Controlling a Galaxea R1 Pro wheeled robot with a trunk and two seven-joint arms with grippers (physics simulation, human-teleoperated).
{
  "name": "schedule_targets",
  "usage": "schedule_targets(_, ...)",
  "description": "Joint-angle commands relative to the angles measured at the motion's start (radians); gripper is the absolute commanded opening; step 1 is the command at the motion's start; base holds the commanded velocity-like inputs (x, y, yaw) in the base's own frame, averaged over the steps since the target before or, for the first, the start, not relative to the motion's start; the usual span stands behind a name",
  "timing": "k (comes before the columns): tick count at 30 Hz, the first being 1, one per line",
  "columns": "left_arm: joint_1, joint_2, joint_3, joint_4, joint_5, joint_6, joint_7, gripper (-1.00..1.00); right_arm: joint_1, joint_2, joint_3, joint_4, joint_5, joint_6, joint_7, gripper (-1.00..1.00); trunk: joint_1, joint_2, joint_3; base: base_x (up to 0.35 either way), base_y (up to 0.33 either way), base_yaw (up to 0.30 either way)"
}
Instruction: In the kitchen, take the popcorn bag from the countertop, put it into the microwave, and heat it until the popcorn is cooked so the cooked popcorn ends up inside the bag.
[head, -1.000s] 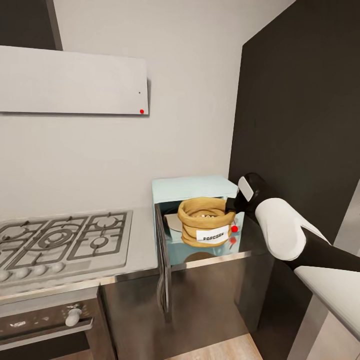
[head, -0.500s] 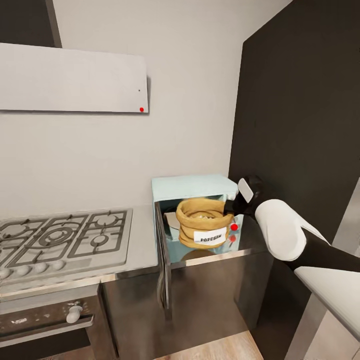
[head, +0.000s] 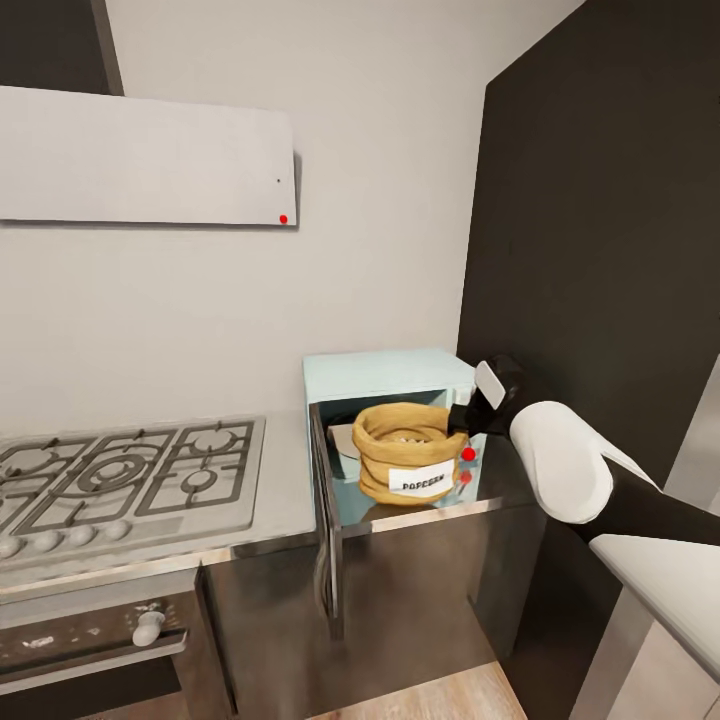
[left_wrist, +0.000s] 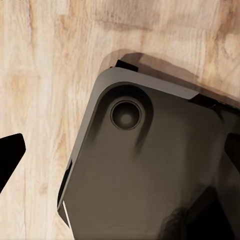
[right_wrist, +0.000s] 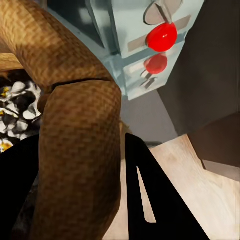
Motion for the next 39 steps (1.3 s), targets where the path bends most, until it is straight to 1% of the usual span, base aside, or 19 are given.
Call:
schedule_targets(1,0.0,0.0,0.001,-0.001,0.003,-0.002,0.0,1.0,-0.001,-0.002,-0.009,-0.005,0.007,0.002,0.001,-1.0,0.0,-0.001,-0.001,0.0,0.0,0.0)
schedule_targets(4,0.0,0.001,0.001,-0.001,0.003,-0.002,0.0,1.0,-0.001,-0.008,-0.009,-0.008,0.011,0.002,0.001,-1.0,0.0,-0.001,-0.001,0.0,0.0,0.0)
schedule_targets(7,0.0,0.001,0.001,-0.001,0.003,-0.002,0.0,1.0,-0.001,-0.009,-0.009,-0.009,0.031,0.006,0.0,-1.0,0.0,-0.001,-0.001,0.0,0.0,-0.042)
schedule_targets(11,0.0,0.001,0.001,-0.001,0.003,-0.002,0.0,1.0,-0.001,-0.009,-0.009,-0.01,0.06,0.006,-0.002,-1.0,0.0,-0.001,-0.001,0.0,0.0,-0.211)
schedule_targets(29,0.0,0.0,0.001,-0.002,0.002,-0.002,0.0,1.0,-0.001,-0.009,-0.01,-0.011,0.06,0.006,-0.002,-1.0,0.0,-0.001,-0.001,0.0,0.004,-0.238)
schedule_targets(39,0.0,0.0,0.001,-0.002,0.002,-0.002,0.0,1.0,-0.001,-0.009,-0.012,-0.023,0.063,0.006,-0.002,-1.0,0.0,-0.001,-0.001,0.0,0.311,-0.01)
